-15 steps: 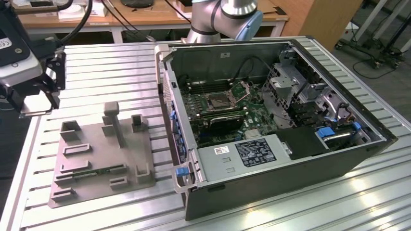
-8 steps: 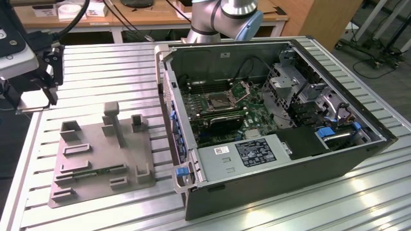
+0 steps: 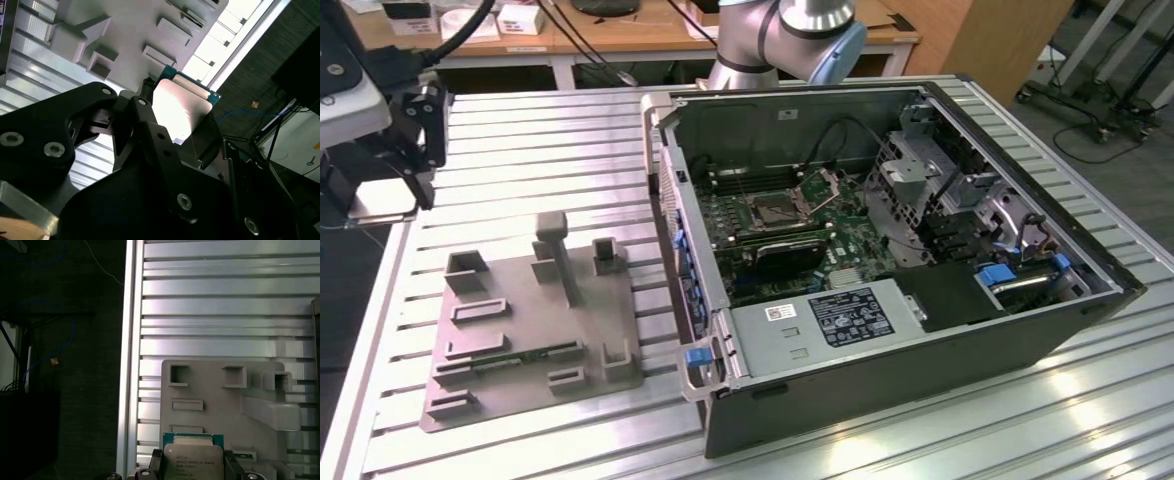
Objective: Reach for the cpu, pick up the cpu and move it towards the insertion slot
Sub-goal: 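Pick up the cpu and move it towards the insertion slot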
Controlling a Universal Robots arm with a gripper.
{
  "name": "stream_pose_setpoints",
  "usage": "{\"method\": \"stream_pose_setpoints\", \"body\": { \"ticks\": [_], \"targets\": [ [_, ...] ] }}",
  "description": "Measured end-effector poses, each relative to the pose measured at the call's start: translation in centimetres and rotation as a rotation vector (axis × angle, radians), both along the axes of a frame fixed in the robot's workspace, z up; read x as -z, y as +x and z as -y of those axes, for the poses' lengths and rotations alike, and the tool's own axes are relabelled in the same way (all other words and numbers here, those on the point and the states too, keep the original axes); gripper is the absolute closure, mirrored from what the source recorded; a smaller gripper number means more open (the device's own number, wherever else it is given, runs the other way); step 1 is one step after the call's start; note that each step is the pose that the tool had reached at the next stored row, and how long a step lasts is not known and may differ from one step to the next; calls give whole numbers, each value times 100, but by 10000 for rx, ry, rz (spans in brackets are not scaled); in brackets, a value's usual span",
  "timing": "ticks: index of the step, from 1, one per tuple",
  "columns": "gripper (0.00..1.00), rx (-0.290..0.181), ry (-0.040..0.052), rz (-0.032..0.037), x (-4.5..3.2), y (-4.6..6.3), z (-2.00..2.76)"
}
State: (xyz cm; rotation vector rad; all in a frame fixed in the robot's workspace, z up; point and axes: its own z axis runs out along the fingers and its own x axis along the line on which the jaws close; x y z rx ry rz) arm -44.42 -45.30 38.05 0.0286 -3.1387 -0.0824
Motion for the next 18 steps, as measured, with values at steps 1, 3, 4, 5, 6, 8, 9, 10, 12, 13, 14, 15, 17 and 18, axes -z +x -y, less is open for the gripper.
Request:
{"method": "stream_pose_setpoints", "body": {
  "ticks": [1, 3, 4, 5, 6, 8, 9, 10, 12, 13, 14, 15, 17, 18],
  "targets": [
    [45, 0, 0, 0, -16, 0, 0],
    [45, 0, 0, 0, -49, 0, 0],
    [45, 0, -1, -1, -66, 0, 0],
    [45, 0, 0, 0, -81, 0, 0],
    [45, 0, 0, 0, -96, 0, 0],
    [45, 0, 1, 1, -117, 0, 0],
    [45, 0, 1, 1, -121, -1, 0],
    [45, 0, 1, 2, -121, 0, 0],
    [45, 0, 1, 1, -122, 0, 0],
    [45, 0, 0, 1, -122, 0, 0],
    [45, 0, 0, 0, -123, 0, 0],
    [45, 0, 0, 0, -123, 0, 0],
    [45, 0, 0, 0, -123, 0, 0],
    [45, 0, 0, 1, -123, 0, 0]
  ]
}}
